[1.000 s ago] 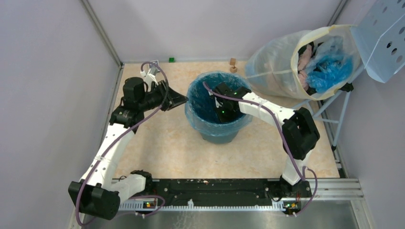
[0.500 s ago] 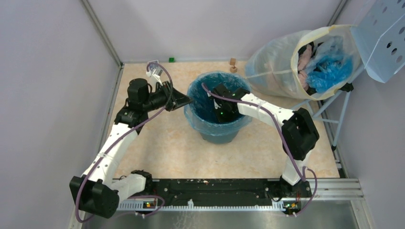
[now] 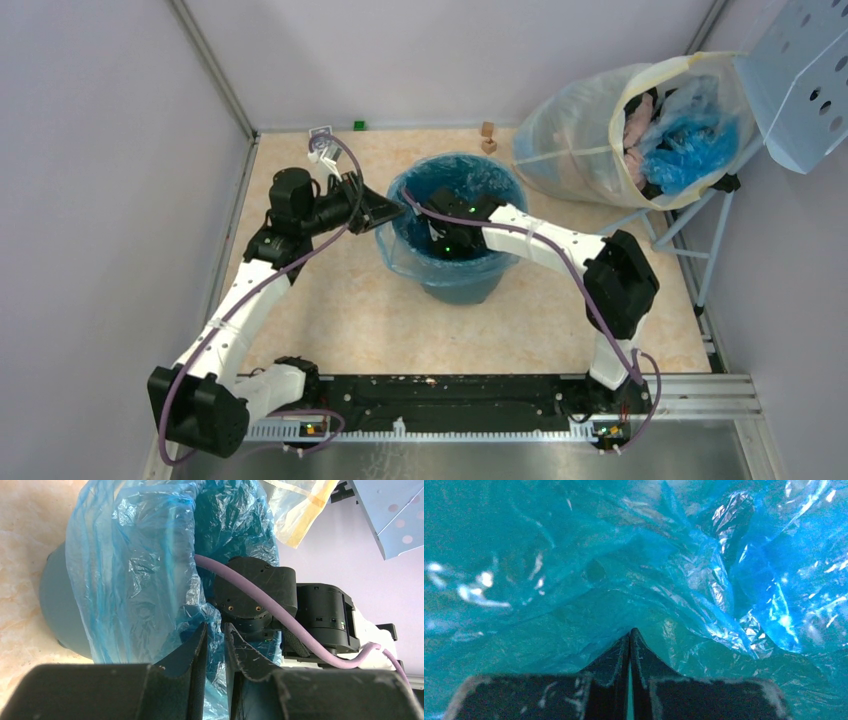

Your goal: Put the trash bags into the trash bin

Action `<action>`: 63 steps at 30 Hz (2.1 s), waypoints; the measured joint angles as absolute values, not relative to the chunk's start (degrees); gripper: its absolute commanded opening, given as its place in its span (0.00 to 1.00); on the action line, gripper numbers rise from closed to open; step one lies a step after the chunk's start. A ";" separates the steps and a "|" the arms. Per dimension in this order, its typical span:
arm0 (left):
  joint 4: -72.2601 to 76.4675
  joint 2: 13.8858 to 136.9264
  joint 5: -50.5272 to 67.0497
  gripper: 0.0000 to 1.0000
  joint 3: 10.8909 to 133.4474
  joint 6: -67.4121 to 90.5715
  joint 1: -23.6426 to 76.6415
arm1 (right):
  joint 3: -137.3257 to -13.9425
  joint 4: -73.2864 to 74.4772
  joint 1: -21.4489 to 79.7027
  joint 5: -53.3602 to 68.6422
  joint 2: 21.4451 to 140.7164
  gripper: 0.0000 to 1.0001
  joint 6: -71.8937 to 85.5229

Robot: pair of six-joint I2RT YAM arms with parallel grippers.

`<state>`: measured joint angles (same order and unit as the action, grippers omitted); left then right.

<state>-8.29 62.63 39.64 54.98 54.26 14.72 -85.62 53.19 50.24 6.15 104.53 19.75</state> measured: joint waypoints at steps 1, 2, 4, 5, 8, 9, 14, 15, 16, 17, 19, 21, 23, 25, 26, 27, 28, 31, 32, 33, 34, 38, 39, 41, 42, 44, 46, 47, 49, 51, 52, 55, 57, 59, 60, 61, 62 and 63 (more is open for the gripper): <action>-8.08 62.59 39.64 0.25 54.78 54.30 14.72 | -85.62 53.28 50.24 6.09 104.53 0.00 19.77; -8.01 62.46 39.62 0.25 54.61 54.35 14.72 | -85.62 53.43 50.17 5.82 104.53 0.00 19.75; -8.05 62.37 39.59 0.25 54.52 54.33 14.72 | -85.62 53.78 49.67 5.67 104.53 0.00 19.70; -8.05 62.37 39.62 0.26 54.52 54.33 14.72 | -85.62 53.95 49.34 5.65 104.53 0.00 19.64; -8.03 62.37 39.62 0.26 54.52 54.33 14.72 | -85.49 54.22 47.18 5.50 104.53 0.00 19.33; -8.03 62.35 39.62 0.26 54.52 54.33 14.72 | -85.41 54.26 45.98 5.37 104.53 0.00 19.11; -7.75 62.24 39.83 0.29 54.54 54.33 14.72 | -82.98 54.54 39.27 4.19 104.05 0.00 17.52; -7.68 62.08 39.83 0.30 54.63 54.26 14.74 | -82.43 54.74 38.52 3.70 104.01 0.00 17.15; -7.68 61.95 39.97 0.31 54.65 54.19 14.76 | -81.87 55.07 37.56 3.57 104.01 0.00 16.88; -7.77 61.89 40.10 0.32 54.92 54.04 14.87 | -81.62 55.20 37.17 3.40 104.01 0.00 16.60; -8.86 61.89 40.01 0.37 55.53 53.60 14.90 | -81.41 55.53 36.58 3.11 104.01 0.00 16.49; -10.96 62.06 39.99 0.44 56.16 53.08 14.87 | -81.41 55.42 36.45 3.51 103.98 0.00 16.51; -13.06 62.50 39.99 0.52 57.36 52.38 14.87 | -81.41 55.24 36.58 4.19 103.94 0.00 16.58; -15.53 63.18 39.66 0.58 59.37 51.05 14.87 | -81.45 55.11 37.04 4.45 103.85 0.00 16.69; -16.71 63.55 39.38 0.61 60.71 50.13 14.87 | -81.52 55.07 37.43 4.54 103.77 0.00 16.73; -18.00 63.90 39.07 0.64 62.04 49.01 14.87 | -81.67 55.13 37.89 4.62 103.72 0.00 16.75; -19.70 64.42 38.50 0.65 63.83 47.57 14.87 | -82.06 55.37 38.52 4.67 103.72 0.00 16.78; -24.67 67.02 36.82 0.67 70.37 42.85 14.87 | -83.83 55.83 40.32 4.78 103.59 0.03 17.04; -25.87 68.16 36.25 0.67 72.53 41.30 14.87 | -84.55 55.94 40.86 4.84 103.37 0.06 17.15; -27.33 69.47 35.66 0.67 74.91 39.57 14.87 | -85.17 56.03 41.21 4.86 103.07 0.09 17.19; -28.49 70.61 34.94 0.66 76.79 38.09 14.87 | -85.69 56.25 41.54 4.86 102.61 0.11 17.26; -34.50 75.88 31.07 0.66 84.53 31.42 14.90 | -88.25 57.87 41.85 5.06 99.98 0.18 17.63; -35.44 76.86 30.24 0.66 85.76 30.28 14.94 | -88.77 58.19 41.85 5.02 99.31 0.19 17.67; -37.26 78.89 28.80 0.66 88.03 28.10 15.07 | -90.30 59.07 41.85 4.89 97.54 0.22 17.82; -37.82 79.70 28.36 0.66 88.82 27.24 15.16 | -90.98 59.53 41.85 4.80 96.68 0.23 17.85; -38.70 81.41 27.27 0.65 90.13 25.74 15.66 | -92.07 59.86 41.85 4.58 94.52 0.26 18.09; -39.48 83.07 26.41 0.65 91.22 24.45 16.62 | -92.66 59.99 41.85 4.27 92.05 0.31 18.22; -39.79 83.94 26.00 0.65 91.90 23.77 17.21 | -92.79 59.86 41.85 4.19 90.74 0.33 18.26; -40.27 85.71 25.50 0.66 93.25 22.41 18.46 | -92.86 59.75 41.85 3.95 88.29 0.37 18.35; -40.97 87.18 24.69 0.66 94.63 21.10 19.49 | -93.25 59.40 41.85 3.51 86.00 0.43 18.55; -41.47 88.01 24.18 0.66 95.61 20.45 20.05 | -93.58 59.22 41.85 3.09 84.84 0.46 18.65; -42.89 90.54 22.31 0.65 98.91 18.02 21.63 | -93.86 57.87 41.85 1.08 81.43 0.50 18.70; -43.88 91.88 21.04 0.64 100.71 16.60 22.72 | -93.86 57.10 41.85 -0.80 79.15 0.50 18.57; -44.86 92.92 19.59 0.63 101.97 15.16 23.99 | -93.86 56.05 41.85 -2.85 77.01 0.50 18.46; -45.39 93.32 18.92 0.62 102.48 14.55 24.62 | -93.86 55.48 41.85 -3.95 75.96 0.51 18.33; -45.71 93.69 18.24 0.61 102.80 14.00 25.12 | -93.86 54.89 41.85 -5.17 74.85 0.50 18.20; -46.39 94.15 17.47 0.60 103.26 13.28 25.74 | -93.82 54.28 41.85 -6.44 73.78 0.50 18.13; -46.78 94.43 16.73 0.59 103.50 12.80 26.13 | -93.76 53.54 41.85 -7.55 72.73 0.50 18.09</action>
